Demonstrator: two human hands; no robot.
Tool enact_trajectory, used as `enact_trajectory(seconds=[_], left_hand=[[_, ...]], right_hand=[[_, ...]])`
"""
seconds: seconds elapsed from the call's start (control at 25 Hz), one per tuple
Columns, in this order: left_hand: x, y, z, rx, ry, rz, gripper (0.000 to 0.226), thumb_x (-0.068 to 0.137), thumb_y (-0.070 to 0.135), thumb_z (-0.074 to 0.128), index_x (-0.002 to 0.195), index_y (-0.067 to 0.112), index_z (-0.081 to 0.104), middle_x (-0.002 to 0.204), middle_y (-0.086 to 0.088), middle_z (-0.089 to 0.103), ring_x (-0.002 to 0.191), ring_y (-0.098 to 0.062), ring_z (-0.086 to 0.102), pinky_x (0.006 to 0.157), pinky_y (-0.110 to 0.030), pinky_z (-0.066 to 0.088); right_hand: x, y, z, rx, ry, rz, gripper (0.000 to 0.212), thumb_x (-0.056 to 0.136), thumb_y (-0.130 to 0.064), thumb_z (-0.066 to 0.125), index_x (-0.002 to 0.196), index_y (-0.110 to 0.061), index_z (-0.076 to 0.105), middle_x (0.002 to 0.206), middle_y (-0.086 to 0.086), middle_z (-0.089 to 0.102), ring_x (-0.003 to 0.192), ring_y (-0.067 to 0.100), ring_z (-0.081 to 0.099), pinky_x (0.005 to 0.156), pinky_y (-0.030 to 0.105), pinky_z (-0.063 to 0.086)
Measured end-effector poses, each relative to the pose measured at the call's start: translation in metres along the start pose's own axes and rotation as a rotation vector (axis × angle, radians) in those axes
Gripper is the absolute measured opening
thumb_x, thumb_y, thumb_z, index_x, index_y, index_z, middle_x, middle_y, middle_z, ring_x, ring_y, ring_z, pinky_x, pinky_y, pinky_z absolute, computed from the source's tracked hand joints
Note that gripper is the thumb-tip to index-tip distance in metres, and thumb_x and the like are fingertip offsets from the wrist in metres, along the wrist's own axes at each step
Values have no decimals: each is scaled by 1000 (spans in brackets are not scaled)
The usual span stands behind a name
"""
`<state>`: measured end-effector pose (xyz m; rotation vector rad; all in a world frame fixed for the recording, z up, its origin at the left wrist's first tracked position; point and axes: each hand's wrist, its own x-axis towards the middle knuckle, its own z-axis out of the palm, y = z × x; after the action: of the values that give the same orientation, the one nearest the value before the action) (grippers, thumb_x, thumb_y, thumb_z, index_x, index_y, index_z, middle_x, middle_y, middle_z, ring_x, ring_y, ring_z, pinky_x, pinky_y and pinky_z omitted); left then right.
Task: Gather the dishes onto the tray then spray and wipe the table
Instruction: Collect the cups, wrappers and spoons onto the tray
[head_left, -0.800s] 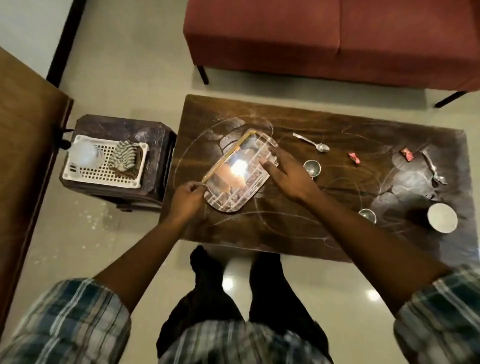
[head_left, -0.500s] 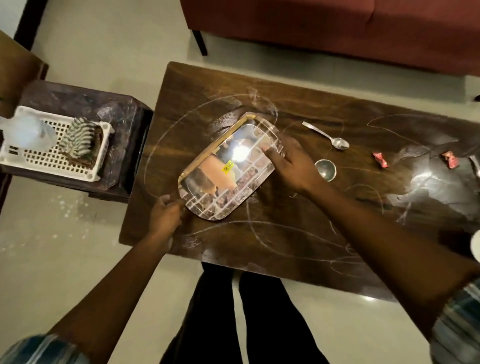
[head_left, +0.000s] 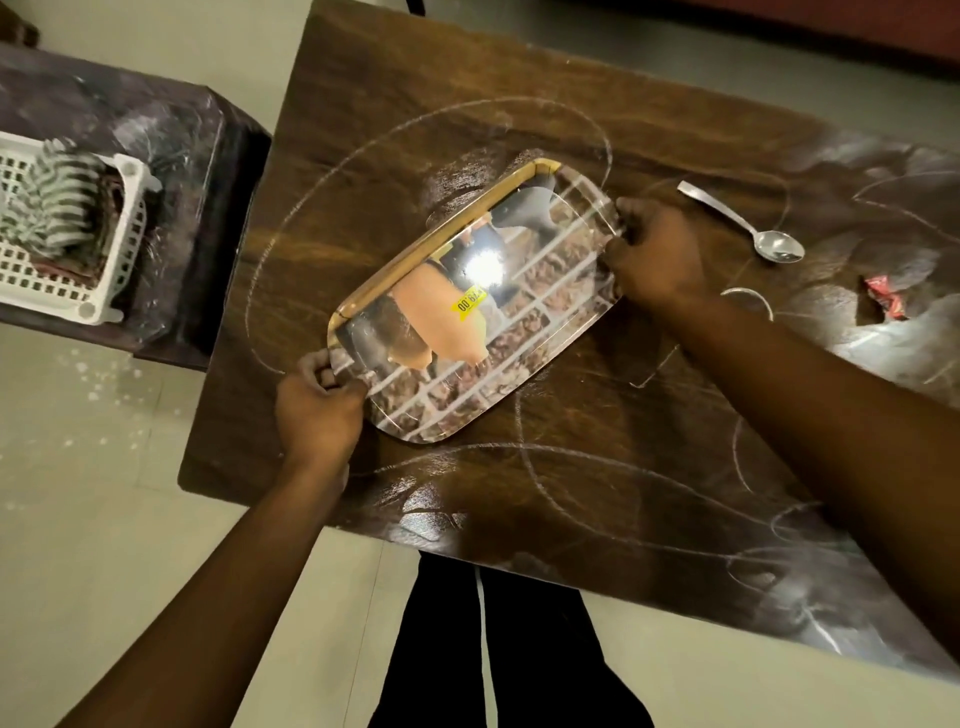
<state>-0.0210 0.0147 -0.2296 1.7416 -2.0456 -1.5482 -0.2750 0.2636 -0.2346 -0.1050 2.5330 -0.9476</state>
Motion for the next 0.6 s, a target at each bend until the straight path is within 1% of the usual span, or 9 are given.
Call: enact_trajectory(seconds=[0.04, 0.12, 0.16, 0.24, 0.32, 0.4, 0.44, 0.52, 0.6], left_hand=[[-1, 6, -6, 6, 6, 19, 42, 92, -1, 75, 129, 18, 69, 108, 0, 78, 103, -19, 76, 87, -34, 63], [-3, 25, -20, 54, -17, 65, 46, 94, 1, 74, 138, 13, 67, 114, 1, 76, 104, -16, 74, 82, -25, 59], [-4, 36, -29, 93, -34, 100, 47, 95, 3, 74, 141, 14, 67, 117, 1, 76, 104, -15, 73, 82, -25, 59], [0, 51, -43, 180, -91, 184, 44, 97, 11, 73, 140, 21, 69, 119, 4, 77, 104, -12, 75, 86, -31, 63], [-3, 67, -51, 283, -203, 249, 40, 98, 17, 72, 136, 28, 71, 115, 11, 77, 101, -7, 75, 85, -30, 63], [-10, 76, -47, 318, -289, 304, 38, 99, 12, 71, 134, 24, 72, 111, 12, 77, 100, -6, 75, 78, -20, 60], [-13, 78, -42, 322, -321, 337, 37, 98, 7, 70, 133, 21, 73, 109, 9, 77, 98, -4, 75, 73, -14, 59], [-26, 78, -32, 330, -365, 371, 38, 98, -2, 67, 130, 19, 72, 102, 11, 74, 83, 10, 73, 65, -6, 56], [-36, 67, -22, 348, -404, 382, 40, 97, -6, 66, 128, 19, 72, 96, 18, 72, 74, 17, 69, 66, -7, 57]], right_hand=[[-14, -3, -4, 13, 27, 8, 36, 89, -15, 57, 118, -20, 77, 107, -2, 81, 96, 18, 76, 90, 44, 63], [-48, -1, -12, 82, 64, 28, 39, 90, -13, 55, 122, -21, 76, 109, -4, 81, 98, 16, 76, 91, 40, 62], [-67, 1, -14, 128, 78, 52, 40, 91, -14, 55, 126, -20, 75, 113, -5, 80, 100, 14, 75, 91, 37, 62], [-110, 6, -20, 176, 120, 147, 39, 96, -12, 59, 133, -16, 70, 117, -6, 76, 104, 11, 72, 92, 27, 56], [-157, 14, -26, 201, 183, 255, 36, 99, -12, 63, 134, -13, 69, 117, -4, 75, 105, 12, 70, 94, 26, 53], [-202, 24, -30, 226, 233, 342, 35, 98, -13, 66, 133, -13, 69, 117, 0, 76, 105, 14, 71, 96, 29, 55], [-220, 30, -31, 241, 252, 376, 35, 98, -12, 68, 133, -13, 68, 116, 0, 76, 103, 13, 71, 95, 28, 55], [-248, 43, -29, 282, 281, 419, 34, 98, -10, 69, 132, -12, 67, 114, -3, 73, 94, 4, 69, 87, 18, 55], [-268, 58, -27, 328, 310, 471, 34, 99, -8, 70, 132, -13, 66, 114, -5, 72, 92, -8, 65, 82, 9, 52]])
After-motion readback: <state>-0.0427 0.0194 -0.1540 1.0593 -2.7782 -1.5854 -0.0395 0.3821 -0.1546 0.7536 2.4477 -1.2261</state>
